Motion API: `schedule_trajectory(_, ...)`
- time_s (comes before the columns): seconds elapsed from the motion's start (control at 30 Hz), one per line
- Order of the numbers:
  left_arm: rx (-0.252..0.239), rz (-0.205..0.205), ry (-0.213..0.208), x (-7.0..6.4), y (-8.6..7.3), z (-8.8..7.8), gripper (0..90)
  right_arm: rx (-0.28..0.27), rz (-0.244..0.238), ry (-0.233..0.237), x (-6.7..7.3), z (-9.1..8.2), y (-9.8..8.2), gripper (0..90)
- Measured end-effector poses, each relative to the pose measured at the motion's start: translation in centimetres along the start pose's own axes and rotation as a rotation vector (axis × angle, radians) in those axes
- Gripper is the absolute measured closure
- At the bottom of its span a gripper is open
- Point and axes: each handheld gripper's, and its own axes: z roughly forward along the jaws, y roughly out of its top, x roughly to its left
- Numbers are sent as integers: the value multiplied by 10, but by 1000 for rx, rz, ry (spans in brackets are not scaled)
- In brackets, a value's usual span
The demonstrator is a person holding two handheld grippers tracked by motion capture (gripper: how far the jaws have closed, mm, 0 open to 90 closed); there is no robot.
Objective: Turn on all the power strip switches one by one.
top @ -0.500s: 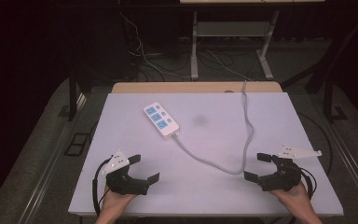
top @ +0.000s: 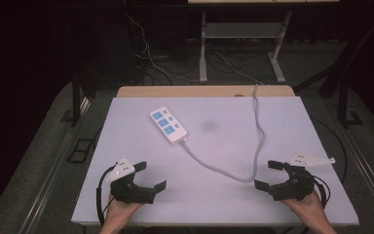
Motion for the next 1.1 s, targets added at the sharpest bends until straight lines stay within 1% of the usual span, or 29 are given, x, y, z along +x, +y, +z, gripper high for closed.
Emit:
schedule_trajectory(0.23, -1, -6, -4, -2, 1, -1, 0, 7, 2, -2, 1, 0, -1, 6)
schedule_trajectory(0.27, 11, 0, -1, -3, 2, -1, 0, 7, 1, -2, 1, 0, -1, 6)
schedule_trajectory(0.33, 16, 6, 1, -3, 2, 0, 0, 9, -1, -2, 1, 1, -1, 6)
schedule_trajectory(0.43, 22, -4, -8, -3, 3, 0, 0, 11, -1, -2, 1, 1, -1, 6)
schedule_trajectory(0.63, 47, 1, -4, -5, 6, 0, 0, 15, -4, 5, 2, 1, -2, 6)
schedule_trajectory(0.67, 60, 16, 0, -6, 8, 0, 0, 16, -4, 5, 2, 1, -2, 6)
schedule_trajectory(0.73, 64, 14, 0, -6, 9, 0, 0, 16, -5, 5, 2, 1, -2, 6)
schedule_trajectory(0.77, 74, 13, -3, -6, 11, 0, 0, 17, -5, 6, 2, 1, -2, 6)
schedule_trajectory(0.8, 74, 13, -3, -6, 11, 0, 0, 17, -4, 6, 2, 1, -2, 6)
schedule_trajectory(0.87, 84, 3, -11, -6, 13, 1, 0, 19, -5, 6, 2, 1, -2, 6)
schedule_trajectory(0.97, 89, 6, -17, -6, 15, 1, 0, 19, -4, 4, 2, 1, -2, 6)
schedule_trajectory(1.1, 113, 12, -26, -5, 21, 1, 0, 17, -2, 3, 2, 1, -2, 6)
